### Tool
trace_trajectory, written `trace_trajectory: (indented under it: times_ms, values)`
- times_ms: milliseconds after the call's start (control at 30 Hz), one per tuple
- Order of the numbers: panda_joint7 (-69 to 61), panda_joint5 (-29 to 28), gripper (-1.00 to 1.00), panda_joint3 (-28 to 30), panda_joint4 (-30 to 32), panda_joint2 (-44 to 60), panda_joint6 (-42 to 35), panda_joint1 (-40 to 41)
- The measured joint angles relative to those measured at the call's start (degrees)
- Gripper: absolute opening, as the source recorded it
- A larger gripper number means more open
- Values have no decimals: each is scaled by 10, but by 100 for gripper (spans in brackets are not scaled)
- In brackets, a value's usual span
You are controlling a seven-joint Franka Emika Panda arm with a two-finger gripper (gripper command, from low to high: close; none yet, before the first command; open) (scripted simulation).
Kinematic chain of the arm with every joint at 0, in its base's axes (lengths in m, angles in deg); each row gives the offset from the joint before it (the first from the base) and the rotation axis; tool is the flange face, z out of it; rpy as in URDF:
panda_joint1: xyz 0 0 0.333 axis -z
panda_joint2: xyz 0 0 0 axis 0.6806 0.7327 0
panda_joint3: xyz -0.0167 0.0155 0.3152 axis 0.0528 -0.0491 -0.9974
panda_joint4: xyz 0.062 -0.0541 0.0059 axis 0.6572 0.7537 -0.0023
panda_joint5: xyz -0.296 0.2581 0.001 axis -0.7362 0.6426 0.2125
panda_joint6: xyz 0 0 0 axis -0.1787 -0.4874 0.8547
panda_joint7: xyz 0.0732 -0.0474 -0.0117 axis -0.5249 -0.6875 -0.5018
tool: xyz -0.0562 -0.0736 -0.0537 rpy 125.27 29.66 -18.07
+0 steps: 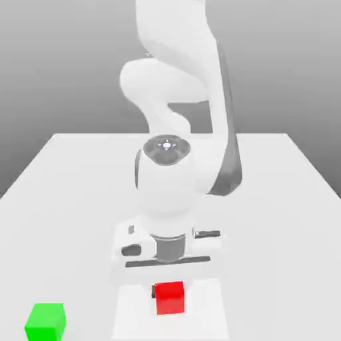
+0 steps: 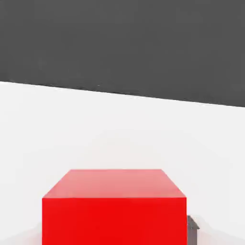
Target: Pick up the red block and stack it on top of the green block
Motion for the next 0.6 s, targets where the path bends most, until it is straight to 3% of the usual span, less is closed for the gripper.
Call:
trace_trajectory:
  times_ms: [100, 333, 467, 500, 600]
  values:
    - [10, 4, -100, 19, -19, -28, -47, 13]
    - [55, 43, -100, 107, -154, 20, -138, 102]
    - [40, 77, -100, 100, -176, 93, -89, 128]
    - [36, 82, 100, 96, -177, 106, -78, 132]
    - [36, 82, 100, 96, -177, 106, -78, 132]
